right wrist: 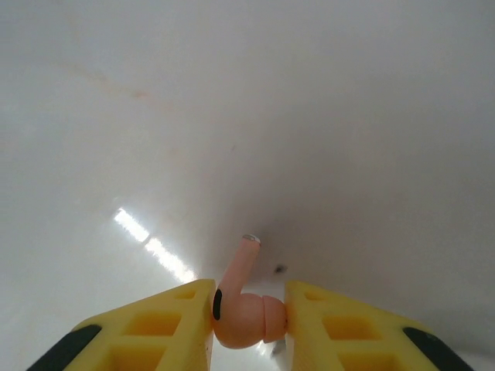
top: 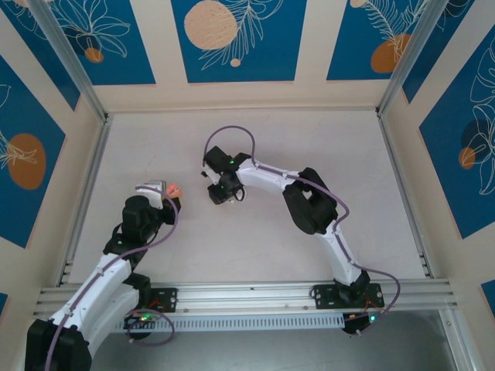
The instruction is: Insert the wireless bluetooth earbuds into the charging case
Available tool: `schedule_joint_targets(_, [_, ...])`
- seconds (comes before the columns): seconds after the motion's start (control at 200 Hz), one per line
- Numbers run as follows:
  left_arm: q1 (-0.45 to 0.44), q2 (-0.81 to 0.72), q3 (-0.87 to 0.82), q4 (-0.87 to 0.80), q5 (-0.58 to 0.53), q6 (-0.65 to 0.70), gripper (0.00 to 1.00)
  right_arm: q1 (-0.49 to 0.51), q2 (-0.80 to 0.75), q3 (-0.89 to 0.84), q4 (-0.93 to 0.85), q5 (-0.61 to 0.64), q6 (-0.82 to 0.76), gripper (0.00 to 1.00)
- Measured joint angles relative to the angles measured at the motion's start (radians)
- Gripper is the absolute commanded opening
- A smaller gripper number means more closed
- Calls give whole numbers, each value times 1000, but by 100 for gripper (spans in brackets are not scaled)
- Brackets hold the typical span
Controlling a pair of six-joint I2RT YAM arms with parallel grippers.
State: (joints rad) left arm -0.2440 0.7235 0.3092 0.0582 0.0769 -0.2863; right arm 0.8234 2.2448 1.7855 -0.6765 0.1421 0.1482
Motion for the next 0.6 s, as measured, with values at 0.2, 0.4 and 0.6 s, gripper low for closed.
schedule_joint_targets(0.2, [0, 0, 0, 0, 5, 0, 13, -1, -167, -125, 37, -19, 44, 28])
schedule_joint_targets(0.4, [1, 27, 0, 6, 42, 0, 13, -25, -348, -285, 61, -38, 101, 28])
schedule_joint_targets(0.6, [2, 73, 0, 17, 86, 0, 13, -76, -517, -505, 47, -74, 63, 28])
